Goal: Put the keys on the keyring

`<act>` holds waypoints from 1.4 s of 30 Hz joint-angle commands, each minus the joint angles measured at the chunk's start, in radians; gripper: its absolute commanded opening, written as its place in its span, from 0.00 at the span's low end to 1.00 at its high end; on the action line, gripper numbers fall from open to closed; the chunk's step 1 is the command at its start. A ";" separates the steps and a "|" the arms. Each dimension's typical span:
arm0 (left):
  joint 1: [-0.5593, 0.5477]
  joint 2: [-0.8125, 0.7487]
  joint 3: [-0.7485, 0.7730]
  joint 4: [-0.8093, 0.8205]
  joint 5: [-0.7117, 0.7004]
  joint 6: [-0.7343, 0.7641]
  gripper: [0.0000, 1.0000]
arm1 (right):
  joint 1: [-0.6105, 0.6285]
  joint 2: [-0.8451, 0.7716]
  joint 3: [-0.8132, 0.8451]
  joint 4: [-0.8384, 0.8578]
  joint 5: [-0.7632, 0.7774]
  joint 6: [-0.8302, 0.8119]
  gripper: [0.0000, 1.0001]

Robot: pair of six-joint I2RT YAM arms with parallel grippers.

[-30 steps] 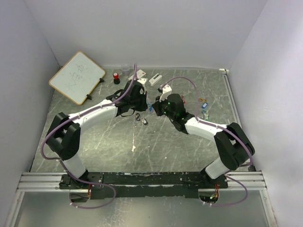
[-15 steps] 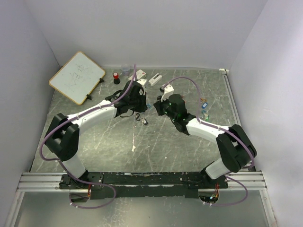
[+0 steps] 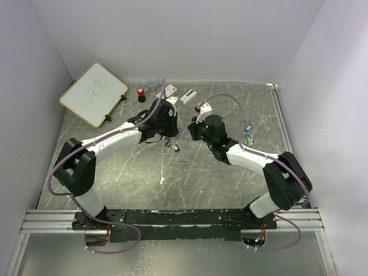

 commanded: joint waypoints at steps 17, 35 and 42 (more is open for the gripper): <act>-0.009 -0.029 -0.021 0.077 0.010 -0.008 0.07 | -0.094 0.041 0.075 -0.063 -0.307 0.235 0.30; -0.009 -0.040 -0.058 0.172 0.023 0.017 0.07 | -0.145 0.100 0.105 -0.057 -0.452 0.405 0.29; -0.008 -0.046 -0.062 0.176 0.030 0.022 0.07 | -0.149 0.094 0.095 -0.041 -0.440 0.413 0.21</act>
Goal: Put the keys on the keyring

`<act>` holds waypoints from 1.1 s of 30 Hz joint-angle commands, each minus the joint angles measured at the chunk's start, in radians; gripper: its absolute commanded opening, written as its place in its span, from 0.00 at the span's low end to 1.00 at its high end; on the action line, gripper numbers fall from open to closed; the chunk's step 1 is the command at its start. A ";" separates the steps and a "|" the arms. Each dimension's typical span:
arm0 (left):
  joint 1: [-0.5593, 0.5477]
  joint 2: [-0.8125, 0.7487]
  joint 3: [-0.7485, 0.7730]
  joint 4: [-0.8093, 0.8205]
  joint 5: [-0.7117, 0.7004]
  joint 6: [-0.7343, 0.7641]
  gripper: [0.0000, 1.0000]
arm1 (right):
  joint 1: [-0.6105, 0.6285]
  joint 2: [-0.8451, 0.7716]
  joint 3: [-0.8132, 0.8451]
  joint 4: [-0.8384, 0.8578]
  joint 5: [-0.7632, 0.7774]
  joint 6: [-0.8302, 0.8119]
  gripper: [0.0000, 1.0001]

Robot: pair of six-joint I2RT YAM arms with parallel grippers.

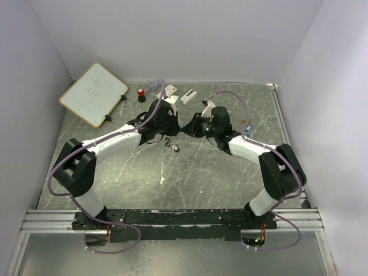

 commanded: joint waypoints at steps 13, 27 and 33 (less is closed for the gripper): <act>-0.010 -0.053 -0.040 0.057 0.056 0.017 0.07 | -0.039 -0.010 0.008 0.058 -0.021 0.037 0.21; -0.010 -0.047 -0.028 0.073 0.059 0.027 0.07 | -0.040 -0.002 -0.003 0.079 -0.053 0.057 0.21; -0.010 -0.049 -0.028 0.078 0.053 0.028 0.07 | -0.039 0.005 -0.003 0.086 -0.063 0.064 0.20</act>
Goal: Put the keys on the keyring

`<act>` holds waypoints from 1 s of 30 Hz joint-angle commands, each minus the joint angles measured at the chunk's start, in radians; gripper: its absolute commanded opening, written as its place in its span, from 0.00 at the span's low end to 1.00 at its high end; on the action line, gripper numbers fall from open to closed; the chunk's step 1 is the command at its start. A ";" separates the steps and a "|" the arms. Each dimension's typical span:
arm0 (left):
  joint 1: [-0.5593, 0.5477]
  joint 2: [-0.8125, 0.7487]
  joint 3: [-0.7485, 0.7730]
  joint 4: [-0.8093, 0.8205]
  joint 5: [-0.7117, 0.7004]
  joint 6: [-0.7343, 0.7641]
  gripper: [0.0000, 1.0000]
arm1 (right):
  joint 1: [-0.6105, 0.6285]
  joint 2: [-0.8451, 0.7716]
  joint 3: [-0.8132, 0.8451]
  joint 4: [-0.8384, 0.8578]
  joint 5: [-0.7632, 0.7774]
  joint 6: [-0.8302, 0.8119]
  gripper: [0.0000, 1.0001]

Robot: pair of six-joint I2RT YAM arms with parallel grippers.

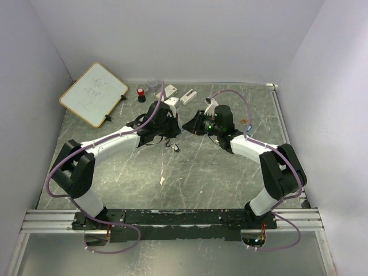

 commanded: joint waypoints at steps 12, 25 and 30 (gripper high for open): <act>-0.009 -0.023 0.021 0.063 0.026 0.012 0.07 | -0.006 0.013 -0.005 0.042 -0.026 0.015 0.20; -0.011 -0.021 0.026 0.079 0.019 0.008 0.07 | -0.006 0.018 -0.002 0.041 -0.034 0.017 0.20; -0.013 -0.030 0.029 0.086 0.019 0.013 0.07 | -0.006 0.022 0.000 0.037 -0.030 0.019 0.22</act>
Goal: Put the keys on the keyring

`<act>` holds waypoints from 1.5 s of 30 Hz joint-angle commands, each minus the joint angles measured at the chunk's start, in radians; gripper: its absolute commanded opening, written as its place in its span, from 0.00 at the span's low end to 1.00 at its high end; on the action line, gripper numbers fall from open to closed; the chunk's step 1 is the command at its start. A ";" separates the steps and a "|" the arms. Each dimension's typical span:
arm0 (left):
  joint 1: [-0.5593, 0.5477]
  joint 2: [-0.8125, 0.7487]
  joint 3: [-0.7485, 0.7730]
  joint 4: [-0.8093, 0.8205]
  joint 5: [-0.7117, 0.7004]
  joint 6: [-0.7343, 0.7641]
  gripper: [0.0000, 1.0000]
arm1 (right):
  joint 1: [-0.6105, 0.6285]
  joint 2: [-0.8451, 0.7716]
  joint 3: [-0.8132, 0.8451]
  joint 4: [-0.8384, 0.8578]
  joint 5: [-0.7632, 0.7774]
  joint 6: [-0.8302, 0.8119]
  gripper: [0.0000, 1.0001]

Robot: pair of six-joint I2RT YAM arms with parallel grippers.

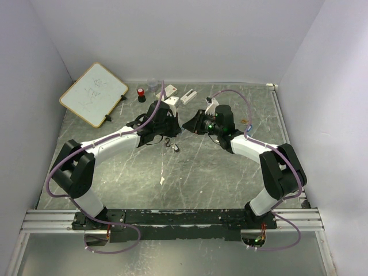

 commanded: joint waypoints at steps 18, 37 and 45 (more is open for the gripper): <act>-0.019 -0.044 0.014 0.073 0.012 0.014 0.07 | -0.019 0.006 -0.013 0.029 -0.014 0.019 0.13; -0.018 -0.047 -0.003 0.057 -0.005 0.005 0.22 | -0.027 -0.008 -0.029 0.050 -0.005 0.034 0.00; -0.018 -0.083 -0.030 0.061 -0.065 -0.015 0.71 | -0.030 -0.011 -0.032 0.050 0.007 0.035 0.00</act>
